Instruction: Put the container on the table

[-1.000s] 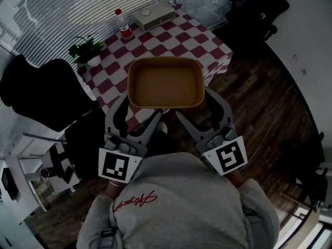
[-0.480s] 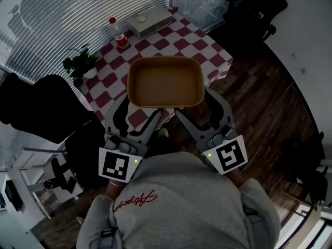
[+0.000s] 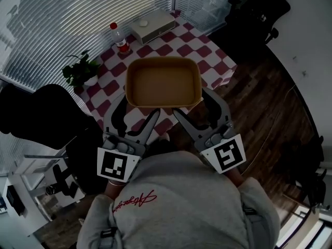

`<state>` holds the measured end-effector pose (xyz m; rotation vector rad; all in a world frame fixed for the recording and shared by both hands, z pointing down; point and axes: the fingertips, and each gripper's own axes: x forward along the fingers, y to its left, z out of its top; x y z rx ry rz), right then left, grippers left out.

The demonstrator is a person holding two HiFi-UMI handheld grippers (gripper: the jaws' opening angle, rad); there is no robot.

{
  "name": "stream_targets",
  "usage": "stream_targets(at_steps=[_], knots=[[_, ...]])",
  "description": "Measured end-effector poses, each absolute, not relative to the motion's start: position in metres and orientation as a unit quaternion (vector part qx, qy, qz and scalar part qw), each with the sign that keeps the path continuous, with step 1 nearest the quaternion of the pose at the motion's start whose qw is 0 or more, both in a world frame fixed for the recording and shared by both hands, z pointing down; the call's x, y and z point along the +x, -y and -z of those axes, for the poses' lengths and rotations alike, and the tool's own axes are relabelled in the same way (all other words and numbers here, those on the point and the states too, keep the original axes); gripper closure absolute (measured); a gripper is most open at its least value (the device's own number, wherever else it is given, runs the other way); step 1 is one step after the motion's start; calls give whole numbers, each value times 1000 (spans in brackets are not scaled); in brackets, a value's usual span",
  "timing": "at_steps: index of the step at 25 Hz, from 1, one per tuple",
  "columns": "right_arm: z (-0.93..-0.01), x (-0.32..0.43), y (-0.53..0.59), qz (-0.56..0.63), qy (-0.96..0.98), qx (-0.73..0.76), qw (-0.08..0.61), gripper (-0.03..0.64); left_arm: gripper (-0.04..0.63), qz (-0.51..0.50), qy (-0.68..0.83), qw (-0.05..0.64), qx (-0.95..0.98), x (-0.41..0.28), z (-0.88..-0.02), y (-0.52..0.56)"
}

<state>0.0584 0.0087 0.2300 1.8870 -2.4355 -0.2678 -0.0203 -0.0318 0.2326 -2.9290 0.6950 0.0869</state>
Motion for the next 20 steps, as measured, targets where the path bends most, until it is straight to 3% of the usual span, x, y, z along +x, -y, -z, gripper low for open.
stream_targets(at_steps=[20], knots=[[-239,85,67,75,783,616,44,310,275,-26,-222,48,-973,7,-244,109]])
